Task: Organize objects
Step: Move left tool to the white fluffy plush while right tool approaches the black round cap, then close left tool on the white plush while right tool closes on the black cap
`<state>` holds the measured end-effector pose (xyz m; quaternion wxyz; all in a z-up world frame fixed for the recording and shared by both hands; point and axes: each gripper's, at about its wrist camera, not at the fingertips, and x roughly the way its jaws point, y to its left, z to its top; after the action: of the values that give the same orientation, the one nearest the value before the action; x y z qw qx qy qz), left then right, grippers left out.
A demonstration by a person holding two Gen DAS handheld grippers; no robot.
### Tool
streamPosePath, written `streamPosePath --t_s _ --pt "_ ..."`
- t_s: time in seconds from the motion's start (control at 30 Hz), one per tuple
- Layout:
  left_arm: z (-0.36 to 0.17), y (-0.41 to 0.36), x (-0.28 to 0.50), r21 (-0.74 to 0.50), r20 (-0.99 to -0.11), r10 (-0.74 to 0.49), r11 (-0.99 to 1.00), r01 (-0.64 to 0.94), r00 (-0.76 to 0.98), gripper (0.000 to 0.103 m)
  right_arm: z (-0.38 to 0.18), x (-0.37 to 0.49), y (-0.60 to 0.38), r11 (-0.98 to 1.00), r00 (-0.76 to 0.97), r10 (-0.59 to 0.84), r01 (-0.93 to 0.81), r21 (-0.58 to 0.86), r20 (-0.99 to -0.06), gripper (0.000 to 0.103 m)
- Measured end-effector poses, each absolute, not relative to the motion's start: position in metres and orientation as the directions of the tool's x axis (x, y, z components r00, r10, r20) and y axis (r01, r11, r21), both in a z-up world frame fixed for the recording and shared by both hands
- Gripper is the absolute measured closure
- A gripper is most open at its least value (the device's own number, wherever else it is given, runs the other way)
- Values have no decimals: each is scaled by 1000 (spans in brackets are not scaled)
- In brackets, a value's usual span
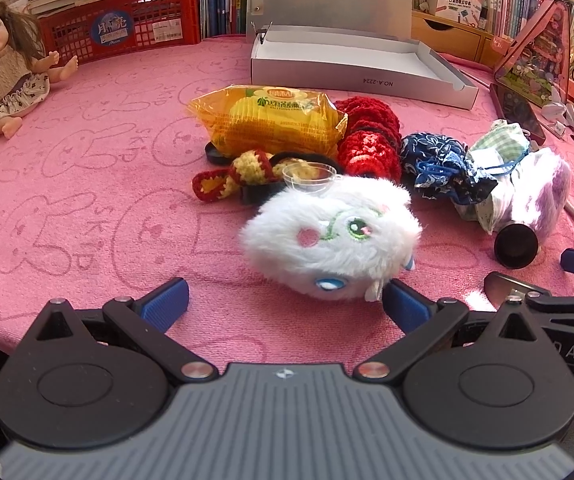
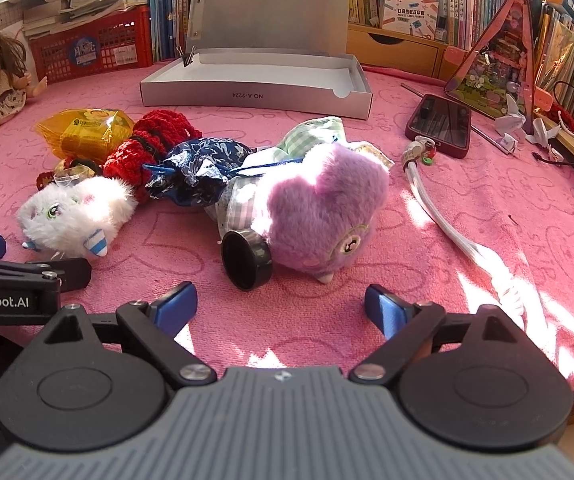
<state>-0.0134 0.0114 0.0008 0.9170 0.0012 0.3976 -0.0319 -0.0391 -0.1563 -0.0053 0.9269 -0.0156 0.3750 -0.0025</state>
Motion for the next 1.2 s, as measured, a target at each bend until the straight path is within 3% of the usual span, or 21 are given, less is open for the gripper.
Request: streamPosePath --t_s 0.3,0.57,1.07,1.2 --pt "14 4 -23 43 -650 -54 993 107 758 0 4 -44 -153 999 753 2 -25 -26 -658 25" --pt "21 5 -23 -6 -631 -107 991 133 769 12 8 -47 -152 999 766 37 -41 8 -641 47" --pt "12 0 -8 -42 -651 -157 984 172 743 14 6 -45 -146 998 759 63 -67 19 -649 66" --pt "12 -4 -8 -47 -647 -176 980 192 742 23 6 -44 -145 997 758 66 -69 20 -649 71"
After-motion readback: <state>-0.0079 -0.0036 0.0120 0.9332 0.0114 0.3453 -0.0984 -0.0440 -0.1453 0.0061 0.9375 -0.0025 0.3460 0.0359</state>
